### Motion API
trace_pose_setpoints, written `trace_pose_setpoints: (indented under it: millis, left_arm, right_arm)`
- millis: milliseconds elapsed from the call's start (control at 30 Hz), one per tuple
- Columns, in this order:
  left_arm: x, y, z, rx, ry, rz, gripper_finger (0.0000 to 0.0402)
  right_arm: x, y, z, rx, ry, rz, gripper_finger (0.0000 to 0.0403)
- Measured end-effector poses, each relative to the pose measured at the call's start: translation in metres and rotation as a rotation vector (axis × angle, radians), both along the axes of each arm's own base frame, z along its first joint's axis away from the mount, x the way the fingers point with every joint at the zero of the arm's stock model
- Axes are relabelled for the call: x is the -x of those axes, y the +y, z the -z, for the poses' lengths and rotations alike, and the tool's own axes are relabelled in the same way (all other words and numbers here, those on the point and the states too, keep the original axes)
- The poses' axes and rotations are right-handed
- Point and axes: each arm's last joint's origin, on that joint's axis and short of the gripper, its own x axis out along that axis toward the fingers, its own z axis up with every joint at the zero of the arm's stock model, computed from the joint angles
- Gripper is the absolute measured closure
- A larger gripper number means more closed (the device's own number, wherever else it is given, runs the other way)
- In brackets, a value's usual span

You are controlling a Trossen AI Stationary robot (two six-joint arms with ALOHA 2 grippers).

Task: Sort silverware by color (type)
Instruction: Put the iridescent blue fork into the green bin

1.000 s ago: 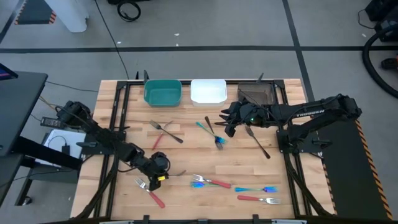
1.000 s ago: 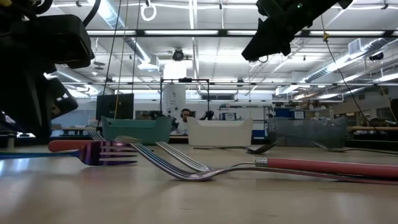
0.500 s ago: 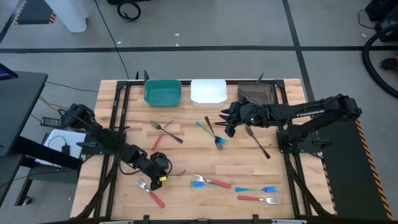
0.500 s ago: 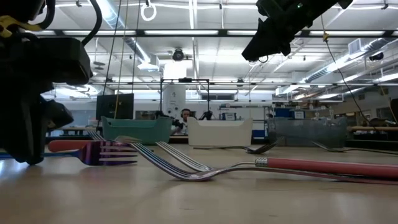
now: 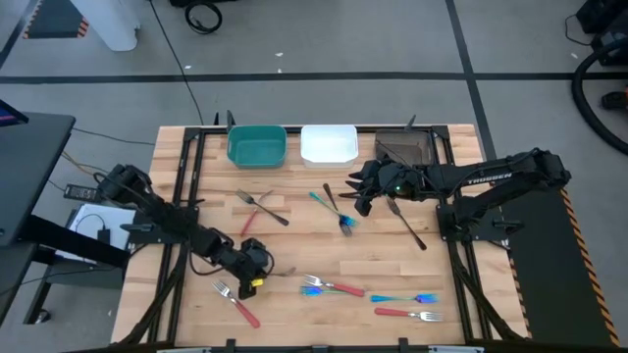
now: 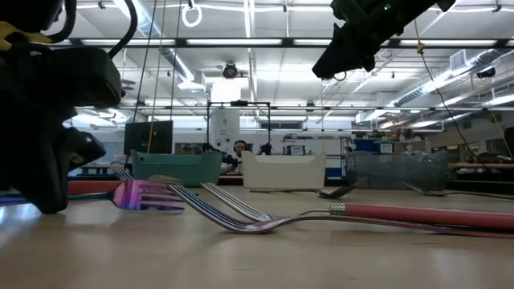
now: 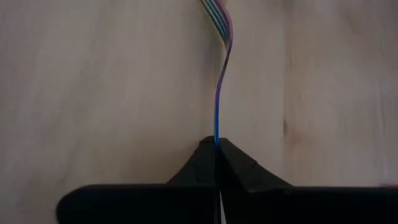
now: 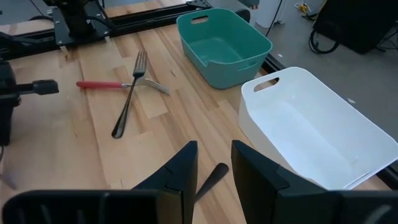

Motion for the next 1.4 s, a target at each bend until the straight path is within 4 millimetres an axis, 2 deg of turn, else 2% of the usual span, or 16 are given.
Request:
trace_pose_setpoints:
  millis: [267,433,633,867,1133,1267,1400]
  left_arm:
    - [-0.004,0.020,-0.028,-0.032,-0.113,-0.013,0.0400]
    - [0.005,0.043,-0.053,-0.102,-0.153,0.000,0.0400]
    - [0.017,0.091,-0.078,-0.229,-0.176,-0.097,0.0400]
    - [0.028,0.160,-0.096,-0.450,-0.204,-0.345,0.0399]
    - [0.051,0.238,-0.098,-0.520,-0.157,-0.704,0.0399]
    - [0.062,0.264,-0.096,-0.498,-0.175,-0.726,0.0398]
    - [0.065,0.280,-0.089,-0.520,-0.165,-0.721,0.0398]
  right_arm:
    - [0.000,0.000,0.000,-0.004,-0.002,0.002,0.0297]
    - [0.000,0.000,0.000,-0.010,-0.005,0.006,0.0297]
    - [0.000,0.000,0.000,-0.018,-0.010,0.012,0.0297]
    - [-0.001,0.000,-0.002,-0.004,-0.028,0.005,0.0297]
    - [-0.003,0.000,-0.005,0.024,-0.051,-0.011,0.0297]
    - [-0.003,0.000,-0.005,0.023,-0.050,-0.011,0.0297]
    - [-0.003,0.000,-0.005,0.005,-0.057,-0.002,0.0297]
